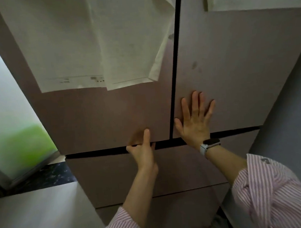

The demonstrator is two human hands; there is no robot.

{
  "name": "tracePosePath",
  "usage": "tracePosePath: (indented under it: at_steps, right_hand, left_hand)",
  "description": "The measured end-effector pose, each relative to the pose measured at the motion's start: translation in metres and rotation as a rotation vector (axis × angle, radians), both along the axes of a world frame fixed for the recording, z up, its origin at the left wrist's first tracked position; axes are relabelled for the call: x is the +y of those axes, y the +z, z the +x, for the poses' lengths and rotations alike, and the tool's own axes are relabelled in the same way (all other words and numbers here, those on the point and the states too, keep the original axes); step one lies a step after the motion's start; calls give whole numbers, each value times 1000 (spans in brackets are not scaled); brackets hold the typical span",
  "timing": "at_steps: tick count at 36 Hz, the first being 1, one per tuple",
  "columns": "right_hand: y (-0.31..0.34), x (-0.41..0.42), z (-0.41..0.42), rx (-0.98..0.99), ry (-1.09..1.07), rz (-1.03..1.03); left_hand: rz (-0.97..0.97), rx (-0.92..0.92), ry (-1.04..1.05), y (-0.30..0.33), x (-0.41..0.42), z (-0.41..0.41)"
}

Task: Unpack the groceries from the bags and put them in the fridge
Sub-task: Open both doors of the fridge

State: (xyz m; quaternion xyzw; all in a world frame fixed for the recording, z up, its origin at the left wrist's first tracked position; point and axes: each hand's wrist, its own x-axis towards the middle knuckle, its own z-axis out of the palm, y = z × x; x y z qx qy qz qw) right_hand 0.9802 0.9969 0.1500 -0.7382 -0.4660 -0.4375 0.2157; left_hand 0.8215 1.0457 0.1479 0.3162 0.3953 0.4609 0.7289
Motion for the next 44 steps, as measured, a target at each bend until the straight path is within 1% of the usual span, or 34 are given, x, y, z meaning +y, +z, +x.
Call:
tracePosePath:
  at_steps: [4,11,17,22,27,29,31,32,34,35,36,37,38,40,42,44]
  right_hand:
    - [1,-3,-1,10,31,-2]
    - [10,-14,-7,92,30,-108]
    - [20,-27,-9,135,47,-195]
    - [29,-34,-15,221,105,-186]
    - [36,-39,-18,242,137,-238]
    - [39,-41,-29,308,160,-220]
    - [41,-42,-48,444,245,-175]
    - [40,-42,-61,534,336,-139]
    - [34,-46,-92,836,569,-43]
    - [29,-49,-109,982,647,6]
    - [24,-54,-125,1086,691,73]
    - [20,-57,-140,1138,709,144]
    - [18,-62,-149,1152,715,215]
    - [15,-73,-167,1106,761,290]
    - [12,-85,-185,1016,829,303]
    - [8,-94,-204,907,894,280]
  left_hand:
    - [18,-21,-4,-3,-2,0]
    - [-51,-3,-48,1,3,-8]
    - [-23,42,-33,7,-10,-15]
    - [4,59,-36,-2,-28,-38]
    - [32,28,-77,-2,-38,-60]
    - [51,21,-81,-3,-46,-72]
    - [44,30,-86,-7,-51,-86]
    - [38,32,-84,-7,-54,-93]
    - [58,39,-77,-10,-57,-108]
    - [72,45,-79,-10,-60,-116]
    - [84,51,-79,-10,-64,-124]
    - [95,57,-73,-11,-66,-136]
    - [115,48,-80,-10,-70,-145]
    - [170,27,-73,-10,-77,-165]
    - [195,32,-12,-9,-84,-187]
    - [197,66,111,-9,-91,-210]
